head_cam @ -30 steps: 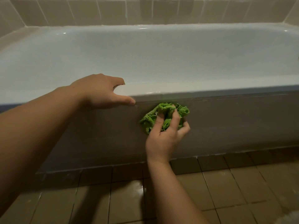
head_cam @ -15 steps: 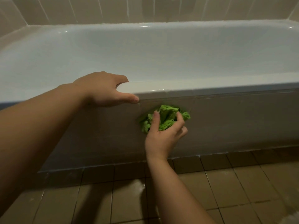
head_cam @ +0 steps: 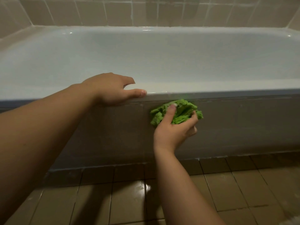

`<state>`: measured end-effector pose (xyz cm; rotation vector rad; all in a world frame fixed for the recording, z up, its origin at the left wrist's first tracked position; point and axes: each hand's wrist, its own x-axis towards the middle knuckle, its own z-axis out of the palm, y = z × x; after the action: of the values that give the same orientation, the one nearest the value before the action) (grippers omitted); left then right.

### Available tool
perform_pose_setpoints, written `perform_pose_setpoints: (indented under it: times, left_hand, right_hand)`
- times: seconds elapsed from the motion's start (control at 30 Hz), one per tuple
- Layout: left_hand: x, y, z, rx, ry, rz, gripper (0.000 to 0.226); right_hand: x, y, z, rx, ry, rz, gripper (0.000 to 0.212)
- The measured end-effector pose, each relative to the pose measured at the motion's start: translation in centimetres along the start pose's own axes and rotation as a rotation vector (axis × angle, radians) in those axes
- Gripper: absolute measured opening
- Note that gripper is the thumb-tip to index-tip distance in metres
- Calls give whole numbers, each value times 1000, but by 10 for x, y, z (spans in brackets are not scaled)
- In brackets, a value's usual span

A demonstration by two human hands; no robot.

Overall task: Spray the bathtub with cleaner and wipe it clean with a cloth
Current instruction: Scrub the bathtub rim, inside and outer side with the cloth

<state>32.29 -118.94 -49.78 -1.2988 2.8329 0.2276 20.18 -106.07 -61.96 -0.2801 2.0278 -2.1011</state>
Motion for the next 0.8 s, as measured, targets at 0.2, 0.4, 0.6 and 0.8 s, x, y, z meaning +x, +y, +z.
perform_pose_setpoints:
  times: [0.2,0.4,0.6,0.8]
  left_hand:
    - [2,1,2,-9,22,5,105]
    - [3,2,2,-17,14,-6,88]
    - [4,4,2,-29,32,-9,89]
    - [6,3,3,-37,32,-12,92]
  right_hand:
    - [-41,-8,14,37,-171,65,69]
    - [5,2,-3,5,-25,72,69]
    - [-32,-4,11,45,-169,65,69]
    - [-8,6,2,17,-51,84,67]
